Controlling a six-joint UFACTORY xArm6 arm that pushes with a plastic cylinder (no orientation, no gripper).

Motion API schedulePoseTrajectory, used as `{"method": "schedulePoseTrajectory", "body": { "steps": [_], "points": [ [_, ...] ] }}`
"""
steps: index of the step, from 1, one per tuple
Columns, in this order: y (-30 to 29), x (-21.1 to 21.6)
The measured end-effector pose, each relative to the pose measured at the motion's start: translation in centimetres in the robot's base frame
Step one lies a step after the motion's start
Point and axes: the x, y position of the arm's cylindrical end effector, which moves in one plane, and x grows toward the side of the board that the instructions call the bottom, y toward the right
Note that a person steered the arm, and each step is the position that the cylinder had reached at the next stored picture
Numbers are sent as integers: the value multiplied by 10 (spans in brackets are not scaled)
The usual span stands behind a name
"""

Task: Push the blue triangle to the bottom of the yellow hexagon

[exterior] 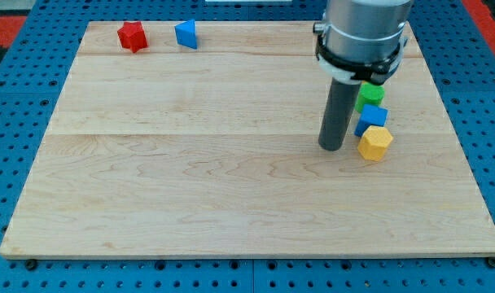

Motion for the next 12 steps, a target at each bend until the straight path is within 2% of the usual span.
{"method": "schedulePoseTrajectory", "body": {
  "steps": [2, 3, 4, 5, 6, 9, 10, 11, 12],
  "points": [
    [49, -14],
    [34, -14],
    [-24, 1],
    [-37, 1],
    [-69, -33],
    [-146, -222],
    [-196, -259],
    [-279, -262],
    [-296, -232]
  ]
}}
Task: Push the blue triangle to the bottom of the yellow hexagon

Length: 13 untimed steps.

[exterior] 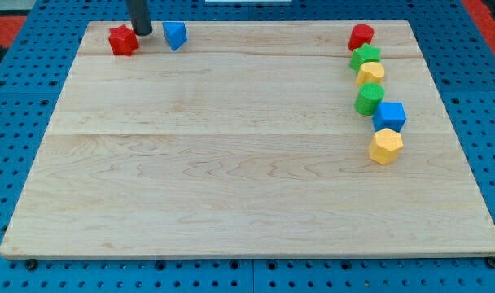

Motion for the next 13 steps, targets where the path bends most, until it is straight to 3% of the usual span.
{"method": "schedulePoseTrajectory", "body": {
  "steps": [1, 2, 3, 4, 6, 7, 8, 9, 10, 13],
  "points": [
    [11, -30],
    [35, -10],
    [79, 38],
    [103, 6],
    [178, 93],
    [150, 78],
    [151, 23],
    [110, 47],
    [119, 130],
    [232, 271]
  ]
}}
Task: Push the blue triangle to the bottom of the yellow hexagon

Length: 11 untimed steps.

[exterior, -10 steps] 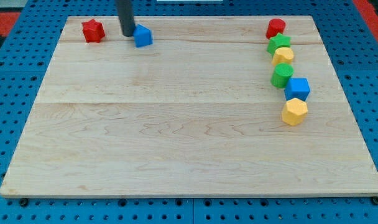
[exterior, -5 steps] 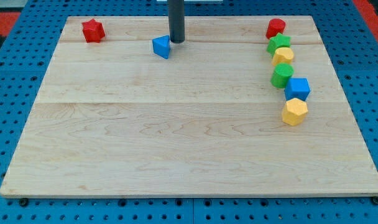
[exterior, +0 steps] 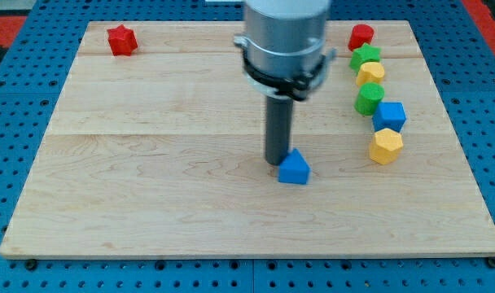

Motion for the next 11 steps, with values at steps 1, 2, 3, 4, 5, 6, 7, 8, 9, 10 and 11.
{"method": "schedulePoseTrajectory", "body": {
  "steps": [1, 2, 3, 4, 5, 6, 7, 8, 9, 10, 11],
  "points": [
    [11, 22],
    [-4, 44],
    [17, 57],
    [30, 43],
    [45, 36],
    [68, 36],
    [87, 36],
    [93, 30],
    [95, 20],
    [103, 11],
    [89, 12]
  ]
}}
